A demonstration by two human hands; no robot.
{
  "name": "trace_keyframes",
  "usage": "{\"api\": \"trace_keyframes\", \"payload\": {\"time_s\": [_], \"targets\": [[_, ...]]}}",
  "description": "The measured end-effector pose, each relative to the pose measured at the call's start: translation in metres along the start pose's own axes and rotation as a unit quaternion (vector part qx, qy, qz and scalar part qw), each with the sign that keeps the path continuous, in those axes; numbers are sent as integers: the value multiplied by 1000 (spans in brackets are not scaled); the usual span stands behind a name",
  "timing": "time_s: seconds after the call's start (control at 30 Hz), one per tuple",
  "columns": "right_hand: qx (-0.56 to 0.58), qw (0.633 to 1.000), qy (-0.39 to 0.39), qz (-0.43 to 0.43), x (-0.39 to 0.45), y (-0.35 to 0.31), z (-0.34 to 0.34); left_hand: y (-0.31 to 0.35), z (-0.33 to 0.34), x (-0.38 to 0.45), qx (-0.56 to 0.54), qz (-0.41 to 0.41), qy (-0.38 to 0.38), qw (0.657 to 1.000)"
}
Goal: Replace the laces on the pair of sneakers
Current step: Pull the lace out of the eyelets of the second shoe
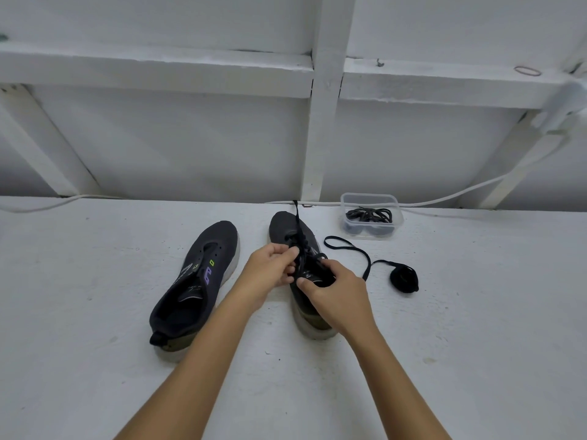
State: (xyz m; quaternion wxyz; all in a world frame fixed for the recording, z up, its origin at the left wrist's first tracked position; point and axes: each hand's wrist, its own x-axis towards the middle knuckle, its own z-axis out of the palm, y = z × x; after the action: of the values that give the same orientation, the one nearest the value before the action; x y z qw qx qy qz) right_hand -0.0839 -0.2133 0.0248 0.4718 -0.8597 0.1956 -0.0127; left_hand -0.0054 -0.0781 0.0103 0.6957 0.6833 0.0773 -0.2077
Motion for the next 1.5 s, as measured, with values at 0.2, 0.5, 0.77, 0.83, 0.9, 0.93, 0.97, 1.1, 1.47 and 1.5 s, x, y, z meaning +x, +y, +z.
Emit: {"api": "trace_keyframes", "payload": {"time_s": [0.2, 0.5, 0.77, 0.83, 0.9, 0.93, 0.97, 1.1, 1.47, 1.5], "targets": [[5, 1000, 2, 3, 0, 0, 0, -4, -15, 1, 77, 26, -54, 995], [15, 1000, 3, 6, -1, 1, 1, -3, -12, -5, 17, 10, -9, 1000], [13, 1000, 8, 9, 0, 1, 2, 1, -13, -3, 107, 111, 47, 987], [18, 1000, 5, 16, 0, 2, 2, 8, -16, 1, 5, 116, 142, 983], [21, 1000, 1, 17, -1, 2, 2, 12, -19, 4, -45, 111, 173, 978], [21, 1000, 1, 16, -1, 2, 2, 11, -21, 4, -37, 96, 147, 984], [20, 1000, 2, 13, -1, 3, 2, 10, -22, 3, -16, 73, 99, 992], [11, 1000, 5, 5, 0, 3, 3, -4, -23, -5, 95, 17, -99, 990], [2, 1000, 6, 9, 0, 3, 3, -6, -27, -3, 183, 100, -85, 974], [3, 1000, 7, 11, 0, 3, 3, -4, -23, -2, 194, 120, -53, 972]]}}
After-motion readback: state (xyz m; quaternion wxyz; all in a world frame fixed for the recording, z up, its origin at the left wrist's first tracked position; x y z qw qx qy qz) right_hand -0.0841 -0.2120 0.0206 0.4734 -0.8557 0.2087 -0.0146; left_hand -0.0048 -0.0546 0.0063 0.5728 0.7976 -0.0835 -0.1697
